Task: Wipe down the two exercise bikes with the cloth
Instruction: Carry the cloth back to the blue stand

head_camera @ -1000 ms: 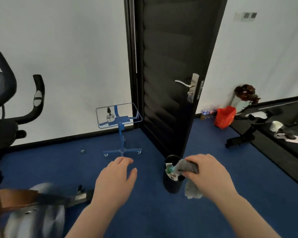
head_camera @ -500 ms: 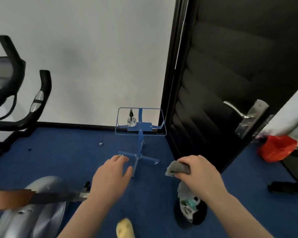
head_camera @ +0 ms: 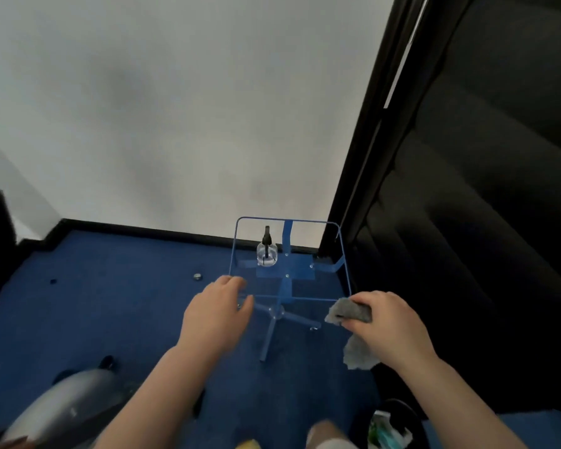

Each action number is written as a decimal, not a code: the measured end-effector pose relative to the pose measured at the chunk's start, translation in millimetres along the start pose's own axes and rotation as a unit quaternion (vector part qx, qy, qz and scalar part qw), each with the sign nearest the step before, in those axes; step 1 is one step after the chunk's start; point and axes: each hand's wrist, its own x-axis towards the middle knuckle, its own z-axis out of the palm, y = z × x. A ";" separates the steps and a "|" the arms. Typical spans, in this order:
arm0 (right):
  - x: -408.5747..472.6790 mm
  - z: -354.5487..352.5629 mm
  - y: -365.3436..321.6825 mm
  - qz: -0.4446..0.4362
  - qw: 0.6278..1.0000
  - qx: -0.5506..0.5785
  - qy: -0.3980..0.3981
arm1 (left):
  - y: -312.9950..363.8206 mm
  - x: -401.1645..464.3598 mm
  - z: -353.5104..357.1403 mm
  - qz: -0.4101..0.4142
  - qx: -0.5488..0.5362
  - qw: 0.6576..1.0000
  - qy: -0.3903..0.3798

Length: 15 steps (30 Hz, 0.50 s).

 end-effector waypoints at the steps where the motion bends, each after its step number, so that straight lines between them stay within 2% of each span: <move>1: 15.1 2.8 1.7 0.007 1.000 0.002 -0.005 | -0.6 15.0 3.6 -0.002 -0.001 1.000 -0.003; 6: 103.7 24.1 16.3 0.011 0.999 0.008 -0.031 | -0.5 86.4 32.3 -0.029 -0.002 0.999 -0.022; 11: 189.4 56.5 24.8 0.024 0.996 0.051 -0.064 | 0.8 134.9 70.3 -0.117 -0.023 0.991 -0.055; 15: 257.3 95.0 35.4 0.063 0.990 0.078 -0.098 | -0.2 176.7 105.1 -0.152 -0.024 0.982 -0.106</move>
